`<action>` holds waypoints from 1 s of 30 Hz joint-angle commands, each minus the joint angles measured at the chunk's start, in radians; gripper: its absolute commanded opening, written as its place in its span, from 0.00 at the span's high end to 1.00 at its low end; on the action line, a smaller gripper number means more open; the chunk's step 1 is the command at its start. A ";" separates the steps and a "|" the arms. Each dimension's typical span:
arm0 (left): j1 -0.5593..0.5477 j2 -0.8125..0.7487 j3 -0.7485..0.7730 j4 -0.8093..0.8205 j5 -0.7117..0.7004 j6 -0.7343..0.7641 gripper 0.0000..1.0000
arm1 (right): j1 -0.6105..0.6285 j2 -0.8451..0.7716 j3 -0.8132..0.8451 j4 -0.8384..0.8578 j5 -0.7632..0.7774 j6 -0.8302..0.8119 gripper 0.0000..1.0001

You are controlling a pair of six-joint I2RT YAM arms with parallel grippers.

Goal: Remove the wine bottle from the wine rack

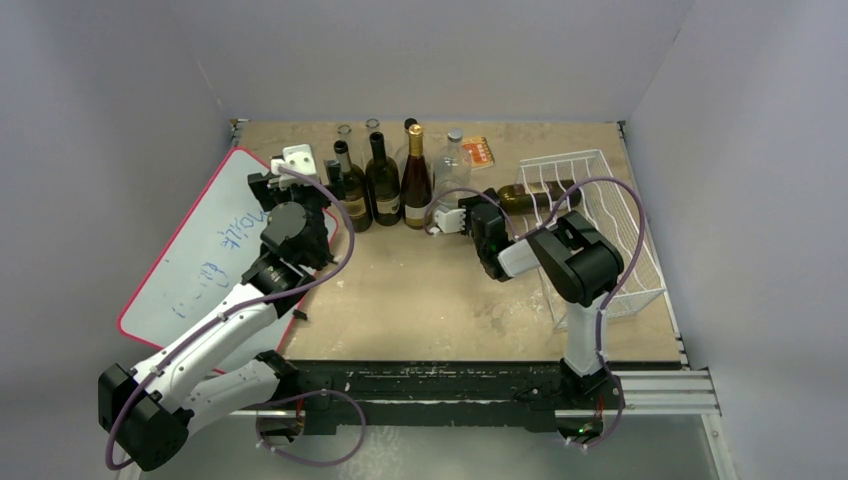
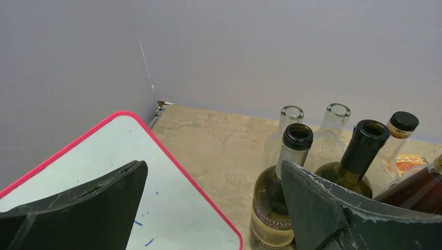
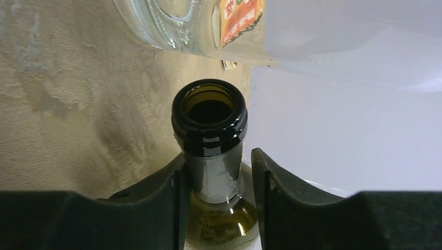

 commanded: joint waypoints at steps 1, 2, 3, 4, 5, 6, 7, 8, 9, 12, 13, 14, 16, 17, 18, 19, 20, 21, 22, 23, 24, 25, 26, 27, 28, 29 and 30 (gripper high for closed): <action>-0.004 -0.002 0.035 0.027 0.013 -0.009 0.00 | -0.003 -0.030 0.000 0.110 0.020 -0.017 0.58; -0.004 -0.001 0.035 0.027 0.012 -0.010 0.00 | 0.000 -0.035 -0.002 0.107 0.026 -0.009 0.62; -0.004 -0.001 0.035 0.027 0.013 -0.010 0.00 | 0.005 -0.040 -0.007 0.106 0.027 -0.005 0.66; -0.004 -0.002 0.034 0.027 0.014 -0.011 0.00 | 0.010 -0.041 -0.013 0.107 0.028 -0.002 0.69; -0.003 -0.001 0.035 0.027 0.015 -0.011 0.00 | 0.016 -0.043 -0.020 0.111 0.030 -0.003 0.72; -0.004 -0.002 0.035 0.026 0.013 -0.011 0.00 | 0.023 -0.043 -0.026 0.125 0.038 -0.005 0.74; -0.004 -0.002 0.035 0.026 0.013 -0.011 0.00 | 0.031 -0.042 -0.037 0.144 0.046 -0.013 0.75; -0.003 -0.002 0.034 0.026 0.014 -0.011 0.00 | 0.040 -0.041 -0.046 0.167 0.054 -0.024 0.77; -0.003 -0.002 0.035 0.026 0.014 -0.012 0.00 | 0.047 -0.039 -0.055 0.188 0.062 -0.035 0.79; -0.003 -0.003 0.037 0.025 0.016 -0.012 0.00 | 0.071 -0.037 -0.058 0.211 0.093 -0.024 0.87; -0.004 -0.003 0.035 0.026 0.015 -0.012 0.00 | 0.081 -0.040 -0.061 0.218 0.101 -0.014 0.89; -0.004 -0.003 0.036 0.026 0.015 -0.012 0.00 | 0.090 -0.044 -0.069 0.234 0.107 -0.006 0.90; -0.004 -0.003 0.035 0.026 0.012 -0.012 0.00 | 0.111 -0.062 -0.082 0.245 0.114 0.015 0.92; -0.003 -0.003 0.035 0.026 0.013 -0.012 0.00 | 0.121 -0.071 -0.089 0.244 0.119 0.023 0.93; -0.004 -0.004 0.036 0.026 0.013 -0.013 0.00 | 0.133 -0.081 -0.098 0.247 0.122 0.029 0.94; -0.003 -0.003 0.037 0.026 0.014 -0.011 0.00 | 0.146 -0.091 -0.103 0.251 0.126 0.039 0.94; -0.003 -0.003 0.036 0.026 0.014 -0.013 0.00 | 0.158 -0.101 -0.107 0.246 0.132 0.053 0.95; -0.004 -0.004 0.037 0.025 0.015 -0.014 0.00 | 0.171 -0.113 -0.112 0.238 0.137 0.065 0.97; -0.003 -0.005 0.037 0.024 0.015 -0.014 0.00 | 0.185 -0.123 -0.118 0.237 0.145 0.074 0.98; -0.003 -0.005 0.037 0.024 0.015 -0.014 0.00 | 0.197 -0.135 -0.125 0.241 0.153 0.087 0.99; -0.003 -0.006 0.037 0.024 0.015 -0.014 0.00 | 0.212 -0.146 -0.130 0.241 0.162 0.100 1.00; -0.004 -0.006 0.037 0.024 0.015 -0.014 0.00 | 0.224 -0.159 -0.138 0.243 0.170 0.112 1.00; -0.004 -0.006 0.038 0.024 0.016 -0.013 0.00 | 0.236 -0.173 -0.144 0.242 0.179 0.123 1.00; -0.004 -0.004 0.037 0.024 0.015 -0.014 0.00 | 0.249 -0.186 -0.152 0.242 0.186 0.129 1.00; -0.004 -0.004 0.037 0.024 0.016 -0.016 0.00 | 0.263 -0.198 -0.159 0.244 0.195 0.132 1.00; -0.002 -0.005 0.037 0.023 0.016 -0.015 0.00 | 0.276 -0.215 -0.165 0.245 0.209 0.135 1.00; -0.003 -0.005 0.037 0.023 0.016 -0.016 0.00 | 0.290 -0.226 -0.172 0.246 0.221 0.134 1.00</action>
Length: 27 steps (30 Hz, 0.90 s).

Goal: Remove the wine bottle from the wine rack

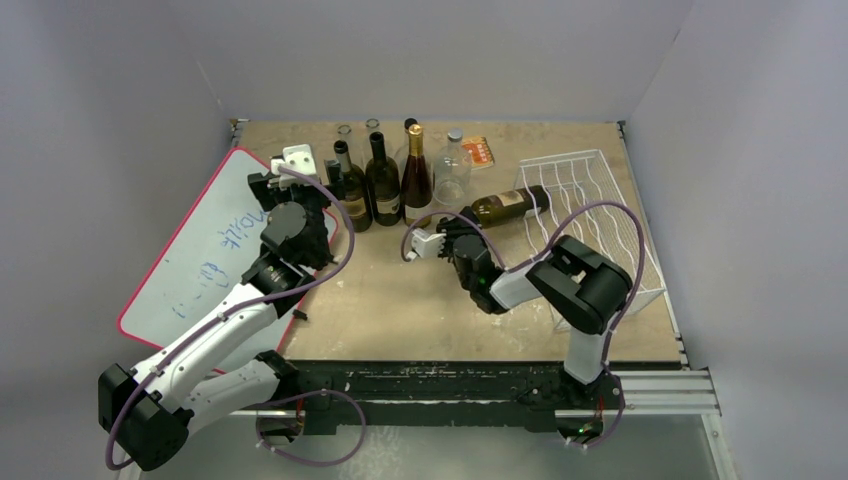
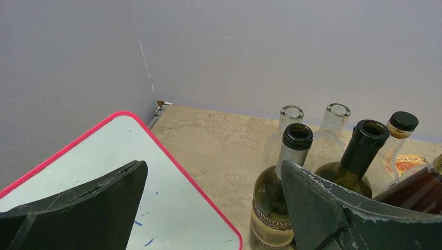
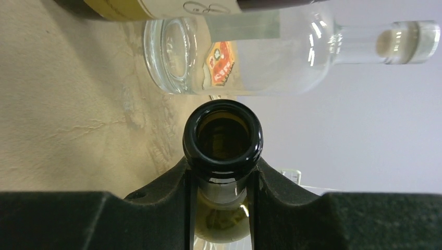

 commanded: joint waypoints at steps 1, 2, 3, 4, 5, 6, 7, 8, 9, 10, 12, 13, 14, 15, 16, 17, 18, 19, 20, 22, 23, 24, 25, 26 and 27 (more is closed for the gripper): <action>-0.003 -0.004 0.036 0.023 0.013 -0.015 0.00 | 0.057 -0.096 -0.019 0.108 0.104 0.030 1.00; -0.004 -0.003 0.035 0.023 0.014 -0.016 0.00 | 0.068 -0.107 -0.024 0.113 0.118 0.030 1.00; -0.004 -0.002 0.035 0.023 0.012 -0.015 0.00 | 0.081 -0.121 -0.029 0.113 0.131 0.031 1.00; -0.004 -0.002 0.035 0.023 0.012 -0.016 0.00 | 0.093 -0.137 -0.033 0.110 0.141 0.035 1.00; -0.004 0.000 0.035 0.023 0.012 -0.015 0.00 | 0.105 -0.154 -0.036 0.097 0.146 0.045 1.00; -0.004 0.001 0.035 0.023 0.012 -0.014 0.00 | 0.116 -0.176 -0.040 0.080 0.147 0.060 1.00; -0.004 0.001 0.036 0.022 0.012 -0.016 0.00 | 0.125 -0.201 -0.041 0.055 0.147 0.083 1.00; -0.003 0.001 0.036 0.021 0.012 -0.017 0.00 | 0.133 -0.230 -0.037 0.018 0.146 0.114 1.00; -0.004 0.000 0.035 0.021 0.012 -0.017 0.00 | 0.138 -0.258 -0.032 -0.024 0.145 0.142 1.00; -0.004 -0.001 0.036 0.021 0.012 -0.017 0.00 | 0.144 -0.287 -0.025 -0.060 0.143 0.171 1.00; -0.003 -0.001 0.035 0.021 0.010 -0.016 0.00 | 0.152 -0.345 -0.010 -0.154 0.130 0.230 1.00; -0.004 -0.001 0.035 0.021 0.011 -0.017 0.00 | 0.156 -0.375 0.005 -0.202 0.123 0.275 1.00; -0.003 -0.001 0.037 0.020 0.011 -0.017 0.00 | 0.158 -0.404 0.014 -0.252 0.115 0.309 1.00; -0.003 -0.001 0.036 0.021 0.010 -0.017 0.00 | 0.162 -0.433 0.024 -0.300 0.105 0.346 1.00; -0.004 -0.001 0.037 0.021 0.010 -0.017 0.00 | 0.165 -0.465 0.032 -0.352 0.091 0.387 1.00; -0.004 -0.001 0.037 0.020 0.010 -0.015 0.00 | 0.165 -0.498 0.040 -0.397 0.076 0.424 1.00; -0.004 -0.001 0.037 0.020 0.010 -0.015 0.00 | 0.165 -0.533 0.044 -0.435 0.062 0.462 1.00; -0.004 -0.001 0.036 0.020 0.010 -0.016 0.00 | 0.165 -0.565 0.048 -0.465 0.051 0.495 1.00; -0.004 -0.002 0.037 0.020 0.011 -0.017 0.00 | 0.165 -0.603 0.052 -0.483 0.044 0.527 1.00; -0.002 -0.002 0.037 0.020 0.013 -0.018 0.00 | 0.165 -0.649 0.072 -0.529 0.005 0.589 1.00; -0.004 -0.001 0.037 0.018 0.015 -0.019 0.00 | 0.165 -0.664 0.096 -0.569 -0.045 0.625 1.00; -0.004 0.000 0.037 0.018 0.016 -0.021 0.00 | 0.164 -0.676 0.122 -0.612 -0.068 0.660 1.00; -0.004 0.002 0.038 0.017 0.018 -0.022 0.00 | 0.164 -0.686 0.142 -0.636 -0.089 0.684 1.00; -0.004 0.002 0.037 0.016 0.018 -0.023 0.00 | 0.163 -0.696 0.157 -0.655 -0.107 0.707 1.00; -0.003 0.003 0.039 0.014 0.018 -0.023 0.00 | 0.164 -0.703 0.170 -0.658 -0.114 0.732 1.00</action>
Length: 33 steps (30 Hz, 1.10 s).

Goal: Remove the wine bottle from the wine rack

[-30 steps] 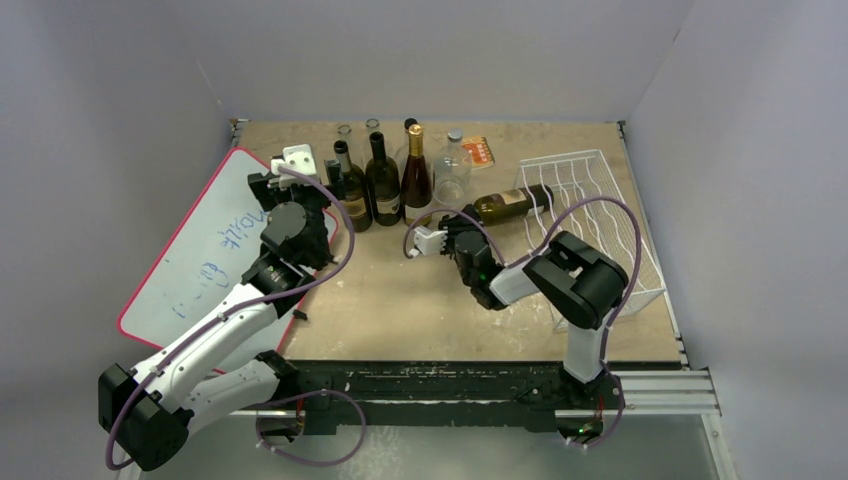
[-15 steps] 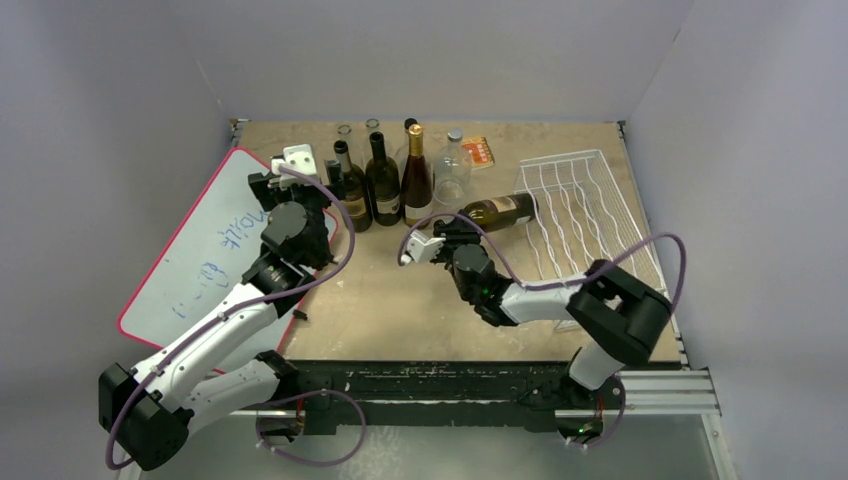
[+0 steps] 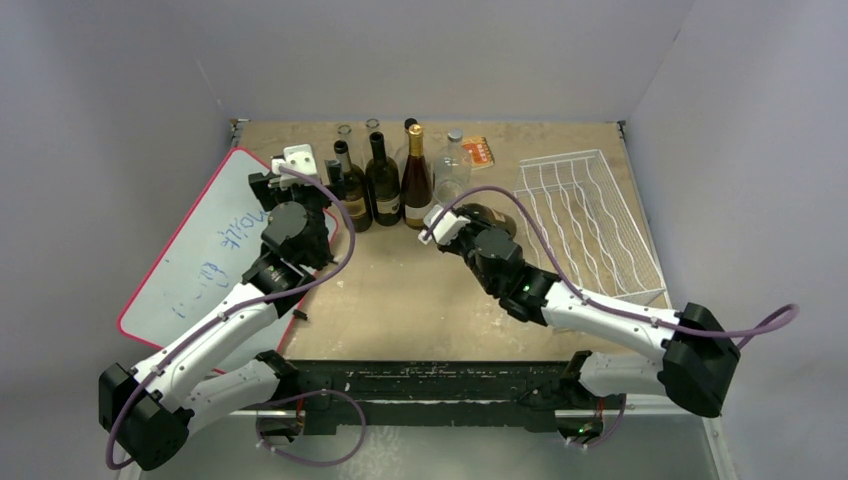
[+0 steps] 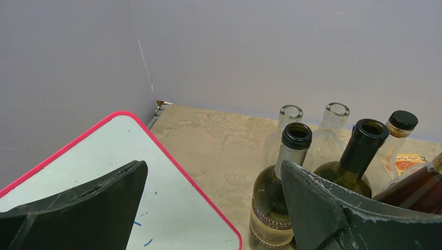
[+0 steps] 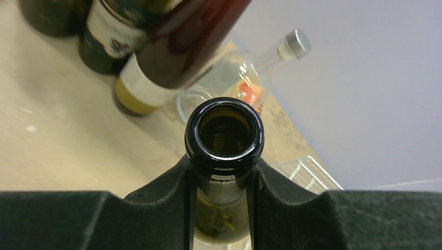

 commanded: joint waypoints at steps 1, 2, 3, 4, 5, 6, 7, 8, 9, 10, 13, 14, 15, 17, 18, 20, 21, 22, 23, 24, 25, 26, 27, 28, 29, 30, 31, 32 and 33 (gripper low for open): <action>-0.004 0.004 0.039 0.013 0.015 -0.021 0.00 | 0.003 -0.070 0.138 -0.029 -0.093 0.152 1.00; -0.004 0.003 0.040 0.013 0.013 -0.022 0.00 | 0.002 -0.071 0.151 -0.033 -0.092 0.173 1.00; -0.003 0.005 0.041 0.013 0.012 -0.020 0.00 | -0.001 -0.069 0.169 -0.042 -0.089 0.201 1.00; -0.004 0.006 0.039 0.012 0.011 -0.020 0.00 | -0.006 -0.069 0.186 -0.046 -0.081 0.241 1.00; -0.004 0.007 0.039 0.012 0.009 -0.020 0.00 | -0.016 -0.070 0.202 -0.051 -0.080 0.285 1.00; -0.004 0.009 0.040 0.011 0.009 -0.020 0.00 | -0.031 -0.071 0.217 -0.057 -0.092 0.337 1.00; -0.003 0.010 0.040 0.011 0.009 -0.019 0.00 | -0.051 -0.073 0.232 -0.068 -0.107 0.385 1.00; -0.004 0.009 0.040 0.011 0.008 -0.020 0.00 | -0.071 -0.073 0.246 -0.077 -0.129 0.431 1.00; -0.004 0.008 0.039 0.011 0.009 -0.020 0.00 | -0.095 -0.073 0.257 -0.083 -0.151 0.480 1.00; -0.004 0.008 0.040 0.011 0.009 -0.020 0.00 | -0.118 -0.073 0.261 -0.080 -0.169 0.526 1.00; -0.004 0.005 0.041 0.011 0.010 -0.021 0.00 | -0.188 -0.062 0.261 -0.034 -0.190 0.671 1.00; -0.004 0.003 0.041 0.011 0.010 -0.022 0.00 | -0.202 -0.056 0.253 -0.003 -0.186 0.708 1.00; -0.004 0.004 0.041 0.010 0.010 -0.021 0.00 | -0.207 -0.047 0.246 0.035 -0.171 0.718 1.00; -0.004 0.002 0.041 0.010 0.010 -0.022 0.00 | -0.210 -0.020 0.244 0.101 -0.127 0.725 1.00; -0.004 0.002 0.040 0.010 0.009 -0.022 0.00 | -0.211 -0.001 0.246 0.132 -0.101 0.725 1.00; -0.004 0.002 0.040 0.011 0.008 -0.020 0.00 | -0.213 0.038 0.255 0.193 -0.054 0.721 1.00; -0.004 0.002 0.041 0.011 0.009 -0.019 0.00 | -0.215 0.057 0.260 0.217 -0.035 0.718 1.00; -0.004 0.002 0.041 0.011 0.010 -0.020 0.00 | -0.216 0.078 0.262 0.240 -0.022 0.711 1.00; -0.003 0.000 0.041 0.011 0.009 -0.020 0.00 | -0.216 0.097 0.261 0.266 -0.008 0.700 1.00; -0.004 -0.002 0.040 0.012 0.008 -0.019 0.00 | -0.216 0.116 0.262 0.291 0.001 0.687 1.00; -0.004 -0.002 0.041 0.013 0.009 -0.017 0.00 | -0.216 0.132 0.262 0.324 0.013 0.674 1.00; -0.004 -0.003 0.041 0.014 0.008 -0.016 0.00 | -0.216 0.147 0.261 0.357 0.028 0.655 1.00; -0.004 -0.003 0.041 0.015 0.007 -0.013 0.00 | -0.216 0.163 0.262 0.388 0.039 0.636 1.00; -0.004 -0.004 0.041 0.017 0.007 -0.013 0.00 | -0.216 0.177 0.261 0.417 0.048 0.621 1.00; -0.003 -0.003 0.041 0.017 0.008 -0.011 0.00 | -0.216 0.192 0.261 0.430 0.057 0.607 1.00; -0.003 -0.003 0.041 0.018 0.008 -0.012 0.00 | -0.216 0.206 0.262 0.456 0.064 0.596 1.00; -0.002 -0.003 0.041 0.019 0.009 -0.012 0.00 | -0.217 0.224 0.262 0.469 0.067 0.590 1.00; -0.004 -0.003 0.041 0.019 0.009 -0.013 0.00 | -0.218 0.231 0.261 0.478 0.067 0.583 1.00; -0.003 -0.004 0.041 0.019 0.011 -0.012 0.00 | -0.218 0.246 0.292 0.496 0.068 0.577 1.00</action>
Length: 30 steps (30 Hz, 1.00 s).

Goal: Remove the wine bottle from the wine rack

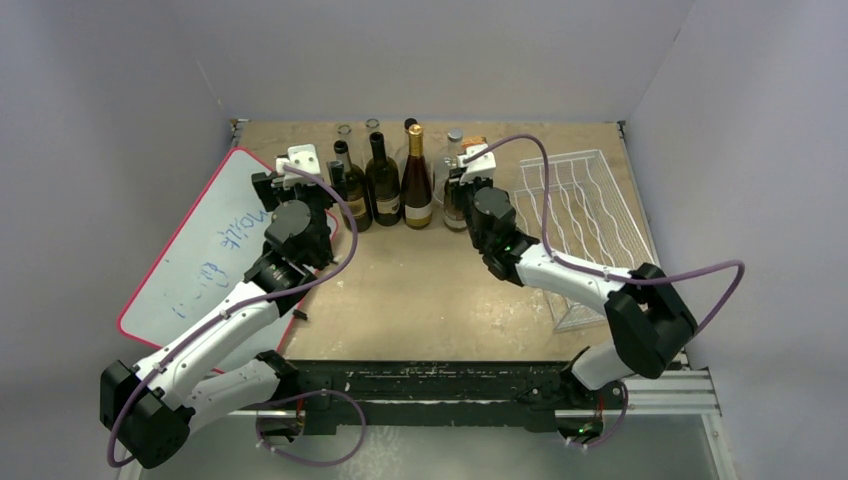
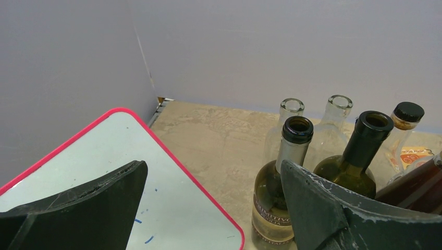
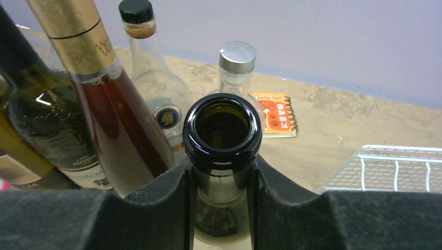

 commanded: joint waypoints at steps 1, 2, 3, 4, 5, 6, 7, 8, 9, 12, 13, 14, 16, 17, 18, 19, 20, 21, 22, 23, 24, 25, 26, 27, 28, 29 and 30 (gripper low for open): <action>-0.004 -0.018 0.041 0.035 0.012 -0.013 0.00 | -0.002 0.005 0.110 0.290 0.057 -0.056 1.00; -0.003 -0.018 0.040 0.035 0.013 -0.013 0.00 | -0.002 0.017 0.116 0.297 0.057 -0.061 1.00; -0.003 -0.019 0.040 0.035 0.012 -0.012 0.00 | -0.002 0.028 0.123 0.305 0.058 -0.064 1.00; -0.003 -0.020 0.041 0.035 0.011 -0.012 0.00 | -0.001 0.039 0.129 0.311 0.059 -0.065 1.00; -0.002 -0.019 0.041 0.035 0.011 -0.011 0.00 | -0.003 0.048 0.136 0.316 0.059 -0.065 1.00; -0.002 -0.020 0.039 0.036 0.009 -0.011 0.00 | -0.003 0.056 0.142 0.319 0.056 -0.066 1.00; -0.003 -0.022 0.040 0.036 0.009 -0.010 0.00 | -0.005 0.065 0.149 0.322 0.055 -0.066 1.00; -0.002 -0.022 0.040 0.037 0.009 -0.009 0.00 | -0.005 0.073 0.157 0.326 0.057 -0.063 1.00; -0.002 -0.022 0.041 0.037 0.008 -0.009 0.00 | -0.006 0.081 0.162 0.329 0.057 -0.064 1.00; -0.002 -0.023 0.041 0.037 0.008 -0.009 0.00 | -0.007 0.099 0.172 0.326 0.056 -0.046 1.00; -0.002 -0.022 0.041 0.037 0.008 -0.009 0.00 | -0.007 0.104 0.172 0.327 0.053 -0.036 1.00; -0.002 -0.023 0.040 0.037 0.008 -0.009 0.00 | -0.008 0.108 0.170 0.327 0.051 -0.027 1.00; -0.002 -0.024 0.040 0.037 0.009 -0.009 0.00 | -0.008 0.118 0.166 0.331 0.052 -0.013 1.00; -0.002 -0.024 0.041 0.037 0.009 -0.009 0.00 | -0.008 0.122 0.163 0.335 0.054 -0.010 1.00; -0.002 -0.023 0.041 0.037 0.009 -0.010 0.00 | -0.008 0.128 0.159 0.341 0.056 -0.009 1.00; -0.002 -0.023 0.039 0.037 0.009 -0.011 0.00 | -0.008 0.133 0.157 0.344 0.058 -0.008 1.00; -0.002 -0.022 0.040 0.037 0.010 -0.011 0.00 | -0.007 0.137 0.157 0.345 0.061 -0.008 1.00; -0.001 -0.022 0.040 0.038 0.009 -0.011 0.00 | -0.008 0.142 0.155 0.350 0.063 -0.006 1.00; -0.002 -0.022 0.040 0.037 0.010 -0.011 0.00 | -0.009 0.145 0.152 0.358 0.063 -0.006 1.00; -0.001 -0.022 0.040 0.037 0.012 -0.010 0.00 | -0.009 0.150 0.148 0.367 0.066 -0.006 1.00; -0.001 -0.023 0.040 0.037 0.011 -0.010 0.00 | -0.010 0.153 0.147 0.370 0.071 -0.007 1.00; -0.002 -0.024 0.040 0.037 0.011 -0.011 0.00 | -0.009 0.157 0.147 0.371 0.075 -0.006 1.00; -0.002 -0.023 0.041 0.037 0.010 -0.011 0.00 | -0.010 0.160 0.146 0.372 0.079 -0.005 1.00; -0.003 -0.023 0.040 0.037 0.009 -0.010 0.00 | -0.010 0.164 0.145 0.371 0.082 -0.004 1.00; -0.002 -0.024 0.040 0.037 0.009 -0.010 0.00 | -0.009 0.167 0.145 0.368 0.086 -0.004 1.00; -0.002 -0.024 0.041 0.037 0.011 -0.011 0.00 | -0.009 0.169 0.143 0.366 0.087 -0.003 1.00; -0.002 -0.025 0.040 0.037 0.012 -0.010 0.00 | -0.011 0.168 0.141 0.365 0.086 0.000 0.97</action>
